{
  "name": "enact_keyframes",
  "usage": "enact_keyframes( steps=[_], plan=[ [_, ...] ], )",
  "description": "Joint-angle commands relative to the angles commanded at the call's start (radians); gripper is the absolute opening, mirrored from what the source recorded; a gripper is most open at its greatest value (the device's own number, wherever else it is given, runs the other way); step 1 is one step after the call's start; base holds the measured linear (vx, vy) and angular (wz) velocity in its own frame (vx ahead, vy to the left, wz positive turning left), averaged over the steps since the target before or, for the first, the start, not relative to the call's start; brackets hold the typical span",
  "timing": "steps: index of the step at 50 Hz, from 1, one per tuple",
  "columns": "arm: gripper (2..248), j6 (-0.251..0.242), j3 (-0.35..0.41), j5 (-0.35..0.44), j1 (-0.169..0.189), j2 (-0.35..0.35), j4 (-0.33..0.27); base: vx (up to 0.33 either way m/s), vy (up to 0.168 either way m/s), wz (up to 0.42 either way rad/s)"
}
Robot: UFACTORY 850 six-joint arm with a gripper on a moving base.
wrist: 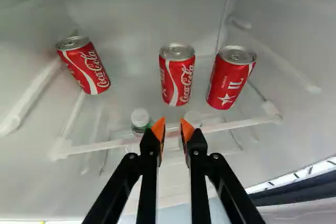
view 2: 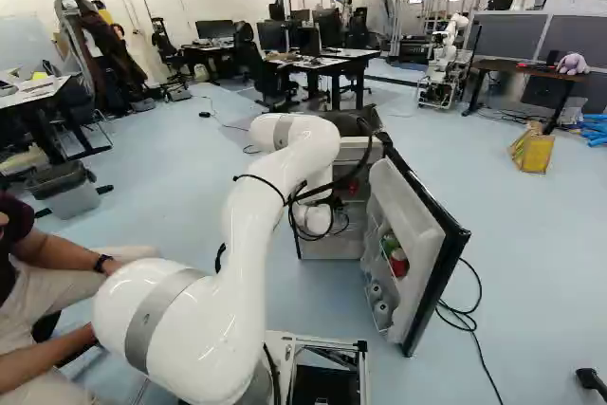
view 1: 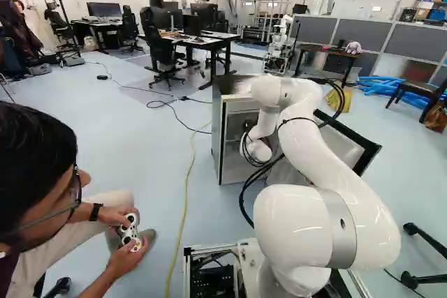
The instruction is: Grab a drink from the fridge
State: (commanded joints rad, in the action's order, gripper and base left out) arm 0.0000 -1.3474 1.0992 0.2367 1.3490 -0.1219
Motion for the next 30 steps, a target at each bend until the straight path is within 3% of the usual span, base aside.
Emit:
enact_keyframes(
  steps=[1, 2, 7, 8, 12, 13, 30],
  plan=[
    [78, 0.000, 0.001, 0.000, 0.000, -0.001, 0.000, 0.000, 0.000, 0.000],
    [60, 0.000, 0.002, 0.000, 0.000, -0.001, 0.000, 0.000, 0.000, 0.000],
    [60, 0.000, 0.005, 0.000, 0.001, -0.003, 0.000, 0.000, 0.000, 0.000],
    [38, 0.000, 0.006, 0.000, 0.001, -0.003, 0.000, 0.000, 0.000, 0.000],
    [38, 0.000, 0.006, 0.000, 0.001, -0.003, 0.000, 0.000, 0.000, 0.000],
    [25, 0.000, 0.006, 0.000, 0.001, -0.003, 0.000, 0.000, 0.000, 0.000],
    [25, 0.000, 0.006, 0.000, 0.001, -0.003, 0.000, 0.000, 0.000, 0.000]
  ],
)
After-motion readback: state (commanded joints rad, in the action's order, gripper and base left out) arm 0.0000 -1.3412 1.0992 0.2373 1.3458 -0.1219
